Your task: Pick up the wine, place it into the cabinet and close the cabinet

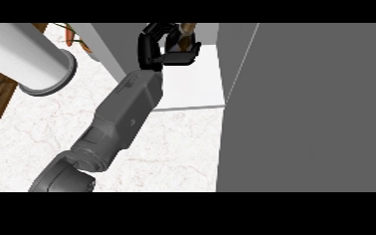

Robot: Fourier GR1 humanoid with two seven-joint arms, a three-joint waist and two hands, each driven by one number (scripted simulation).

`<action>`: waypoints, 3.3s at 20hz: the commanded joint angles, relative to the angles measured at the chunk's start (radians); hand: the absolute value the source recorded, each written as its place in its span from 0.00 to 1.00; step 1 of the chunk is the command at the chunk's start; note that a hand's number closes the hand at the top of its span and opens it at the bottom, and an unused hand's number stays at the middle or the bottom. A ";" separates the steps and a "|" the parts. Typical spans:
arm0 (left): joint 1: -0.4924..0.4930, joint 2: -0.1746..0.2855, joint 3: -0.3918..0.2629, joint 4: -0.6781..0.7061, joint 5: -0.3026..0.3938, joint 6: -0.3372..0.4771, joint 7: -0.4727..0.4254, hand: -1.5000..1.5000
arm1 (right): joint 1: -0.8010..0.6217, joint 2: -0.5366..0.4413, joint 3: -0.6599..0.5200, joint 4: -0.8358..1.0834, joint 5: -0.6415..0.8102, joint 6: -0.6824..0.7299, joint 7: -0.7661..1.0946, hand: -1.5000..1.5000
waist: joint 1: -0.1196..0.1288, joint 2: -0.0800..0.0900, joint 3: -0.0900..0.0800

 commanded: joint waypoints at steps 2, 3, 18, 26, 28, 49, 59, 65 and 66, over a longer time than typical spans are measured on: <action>0.003 0.041 -0.001 0.059 -0.025 0.004 0.016 0.00 | 0.001 0.010 -0.001 -0.007 -0.017 0.004 -0.032 0.00 | 0.004 0.009 -0.004; -0.008 0.044 0.005 0.064 -0.020 0.011 0.041 0.00 | 0.015 -0.017 -0.020 -0.082 -0.067 0.011 0.028 0.00 | -0.001 0.007 -0.004; 0.055 0.026 -0.020 0.117 -0.081 0.081 -0.024 0.00 | -0.009 0.012 0.036 -0.029 0.004 -0.018 0.008 0.00 | -0.010 0.015 -0.006; 0.082 0.024 0.019 0.090 -0.059 0.076 -0.088 0.00 | 0.040 -0.011 -0.009 -0.031 -0.065 0.023 -0.026 0.00 | -0.017 0.016 -0.004; 0.063 0.036 0.018 0.090 -0.063 0.057 -0.074 0.00 | 0.038 0.009 0.013 -0.032 -0.066 0.016 -0.034 0.00 | -0.023 0.019 -0.005; 0.100 0.000 0.006 0.069 -0.058 -0.138 -0.112 0.00 | -0.022 0.006 0.021 0.003 -0.024 -0.003 -0.018 0.00 | 0.005 0.005 -0.005; 0.178 0.000 -0.086 0.009 0.064 -0.183 -0.141 0.00 | -0.057 0.013 0.062 -0.023 -0.014 -0.058 0.050 0.00 | 0.001 -0.007 -0.005; 0.263 0.000 -0.228 -0.125 0.169 -0.116 -0.101 0.00 | 0.002 0.013 0.122 -0.054 0.028 -0.073 0.037 0.00 | -0.006 -0.020 -0.005; 0.242 0.000 -0.250 -0.143 0.184 -0.093 -0.068 0.00 | -0.012 -0.006 0.048 -0.066 -0.020 -0.044 0.050 0.00 | 0.005 -0.013 -0.004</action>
